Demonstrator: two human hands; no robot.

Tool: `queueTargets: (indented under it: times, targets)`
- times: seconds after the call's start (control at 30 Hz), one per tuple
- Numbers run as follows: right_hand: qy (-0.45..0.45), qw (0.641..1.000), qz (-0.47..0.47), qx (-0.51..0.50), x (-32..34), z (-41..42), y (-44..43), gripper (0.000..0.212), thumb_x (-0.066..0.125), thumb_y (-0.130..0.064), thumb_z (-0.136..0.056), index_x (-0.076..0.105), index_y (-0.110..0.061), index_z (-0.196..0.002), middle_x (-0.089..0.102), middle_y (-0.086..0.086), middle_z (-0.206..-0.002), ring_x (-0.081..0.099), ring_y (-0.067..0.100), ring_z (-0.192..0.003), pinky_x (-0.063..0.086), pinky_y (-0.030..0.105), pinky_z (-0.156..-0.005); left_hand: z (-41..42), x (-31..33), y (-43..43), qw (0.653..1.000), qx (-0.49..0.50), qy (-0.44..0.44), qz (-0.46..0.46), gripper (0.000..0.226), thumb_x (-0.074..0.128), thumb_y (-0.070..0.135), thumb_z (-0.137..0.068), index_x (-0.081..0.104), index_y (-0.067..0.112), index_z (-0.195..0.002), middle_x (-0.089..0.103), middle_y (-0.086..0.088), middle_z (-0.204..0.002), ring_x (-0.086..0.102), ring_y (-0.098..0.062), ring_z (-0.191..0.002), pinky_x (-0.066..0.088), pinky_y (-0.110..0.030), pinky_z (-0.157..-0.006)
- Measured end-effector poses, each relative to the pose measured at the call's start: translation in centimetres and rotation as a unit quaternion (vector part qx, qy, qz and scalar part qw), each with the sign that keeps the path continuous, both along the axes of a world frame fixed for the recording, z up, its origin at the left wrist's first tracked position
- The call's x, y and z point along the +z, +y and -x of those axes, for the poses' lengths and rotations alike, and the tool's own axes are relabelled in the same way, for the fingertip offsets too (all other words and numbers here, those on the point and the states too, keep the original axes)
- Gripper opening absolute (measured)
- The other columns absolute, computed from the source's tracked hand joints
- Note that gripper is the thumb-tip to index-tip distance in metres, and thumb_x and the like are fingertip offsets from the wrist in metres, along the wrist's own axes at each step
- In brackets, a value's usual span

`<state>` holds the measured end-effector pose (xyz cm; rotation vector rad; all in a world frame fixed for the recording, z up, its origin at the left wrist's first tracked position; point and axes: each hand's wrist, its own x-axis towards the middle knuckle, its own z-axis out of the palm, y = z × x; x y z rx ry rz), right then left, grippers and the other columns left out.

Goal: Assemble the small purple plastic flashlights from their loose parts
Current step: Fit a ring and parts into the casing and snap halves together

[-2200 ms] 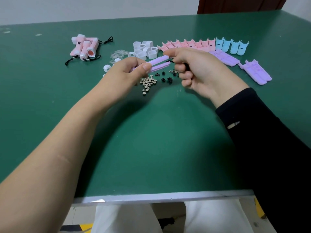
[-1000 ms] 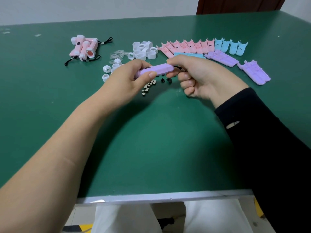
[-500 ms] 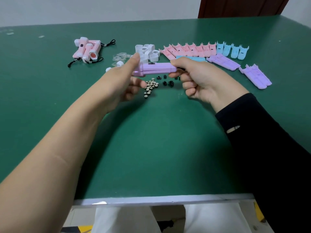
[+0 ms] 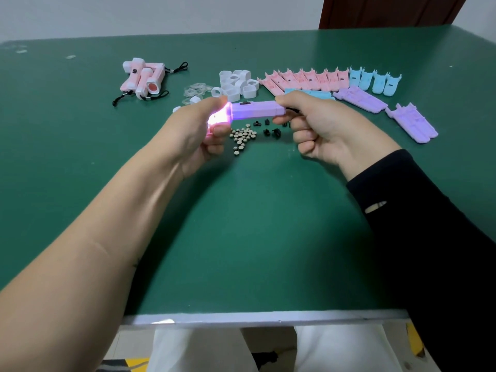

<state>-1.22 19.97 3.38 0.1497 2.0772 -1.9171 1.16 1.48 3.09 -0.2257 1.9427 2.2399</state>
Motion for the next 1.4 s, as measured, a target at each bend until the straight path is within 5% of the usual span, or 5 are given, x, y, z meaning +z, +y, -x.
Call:
queueTargets:
  times: [0.37,0.73,0.83,1.1,1.4]
  targets:
    - [0.037,0.998,-0.017,0.056,-0.9,-0.5,-1.7,0.03,0.064,-0.04,-0.085,0.073,-0.016,-0.068,0.028,-0.011,-0.049,0.022,0.008,-0.043,0.02,0.018,-0.041,0.3,-0.1,0.6,0.989,0.091,0.04,-0.107,0.028,0.053,0.043,-0.098,0.053,0.018,-0.084,0.039,0.009,-0.054,0.032,-0.005,-0.045,0.029,-0.016,-0.045]
    - [0.183,0.975,-0.086,0.088,-0.8,-1.9,-3.1,0.016,0.053,-0.029,-0.097,0.064,-0.019,-0.101,0.07,-0.007,-0.082,0.066,0.002,-0.067,0.049,0.013,-0.061,-0.3,0.2,0.6,0.991,0.024,0.118,0.063,0.028,0.05,0.033,-0.101,0.048,0.017,-0.078,0.037,0.004,-0.066,0.031,-0.008,-0.054,0.029,-0.02,-0.053]
    - [0.151,0.98,-0.059,0.117,-0.7,-2.2,-3.7,0.015,0.044,-0.028,-0.1,0.054,-0.017,-0.098,0.066,-0.002,-0.087,0.061,0.008,-0.062,0.054,0.03,-0.065,-0.4,0.2,0.7,0.987,0.027,0.137,0.077,0.032,0.052,0.034,-0.1,0.045,0.018,-0.073,0.035,0.002,-0.066,0.03,-0.009,-0.053,0.03,-0.021,-0.052]
    - [0.167,0.979,-0.018,0.113,-0.9,-2.3,-4.2,0.022,0.042,-0.033,-0.101,0.052,-0.022,-0.084,0.054,-0.006,-0.067,0.04,0.01,-0.049,0.031,0.025,-0.049,-0.6,0.5,0.7,0.986,0.017,0.146,0.08,0.032,0.055,0.033,-0.098,0.046,0.013,-0.074,0.042,0.009,-0.057,0.03,-0.01,-0.054,0.029,-0.02,-0.05]
    - [0.147,0.982,0.014,0.114,-1.0,-2.5,-4.5,0.019,0.041,-0.027,-0.102,0.053,-0.017,-0.092,0.055,-0.001,-0.077,0.046,0.01,-0.057,0.037,0.024,-0.052,-0.5,0.4,0.4,0.984,0.026,0.122,0.123,0.037,0.054,0.053,-0.093,0.062,0.017,-0.089,0.046,0.011,-0.067,0.038,-0.008,-0.058,0.032,-0.022,-0.056]
